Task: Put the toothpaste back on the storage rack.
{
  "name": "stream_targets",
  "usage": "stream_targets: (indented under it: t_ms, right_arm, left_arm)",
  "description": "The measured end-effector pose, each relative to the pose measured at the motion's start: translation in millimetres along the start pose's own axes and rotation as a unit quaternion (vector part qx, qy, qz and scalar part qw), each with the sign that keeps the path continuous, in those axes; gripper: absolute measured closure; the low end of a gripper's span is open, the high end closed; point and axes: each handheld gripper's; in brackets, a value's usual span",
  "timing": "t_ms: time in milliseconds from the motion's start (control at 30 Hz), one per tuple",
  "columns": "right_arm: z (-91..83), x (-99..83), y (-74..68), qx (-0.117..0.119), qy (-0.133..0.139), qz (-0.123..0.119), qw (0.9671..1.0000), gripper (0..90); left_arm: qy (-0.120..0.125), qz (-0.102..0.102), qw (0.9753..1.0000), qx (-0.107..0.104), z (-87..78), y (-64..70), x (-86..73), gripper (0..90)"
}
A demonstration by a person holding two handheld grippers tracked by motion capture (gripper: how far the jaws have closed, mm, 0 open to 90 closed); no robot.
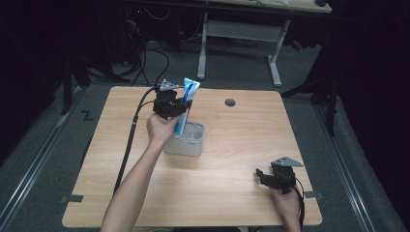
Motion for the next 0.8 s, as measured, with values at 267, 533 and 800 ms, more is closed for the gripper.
stream_targets:
  t_ms: [267, 533, 800]
  right_arm:
    - [0.0, 0.0, -0.1, 0.000, 0.000, 0.001, 1.0000, 28.8]
    - [0.1, 0.0, 0.0, 0.000, 0.000, 0.000, 1.0000, 28.8]
    - [0.1, 0.0, -0.1, 0.000, 0.000, 0.000, 1.0000, 28.8]
  left_arm:
    - [-0.005, 0.001, 1.0000, -0.002, 3.1, -0.3, -6.3, 71.2]
    - [-0.011, 0.004, 0.9999, 0.001, 1.5, -0.5, -10.8, 71.3]
    - [-0.020, 0.010, 0.9997, 0.001, -0.7, 0.8, -14.6, 71.5]
Point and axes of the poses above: each handheld gripper's, and its own axes: z roughly forward along the jaws, x roughly out of its top, y roughly to its right, and after that the axes turned 8 degrees about -z, right-handed
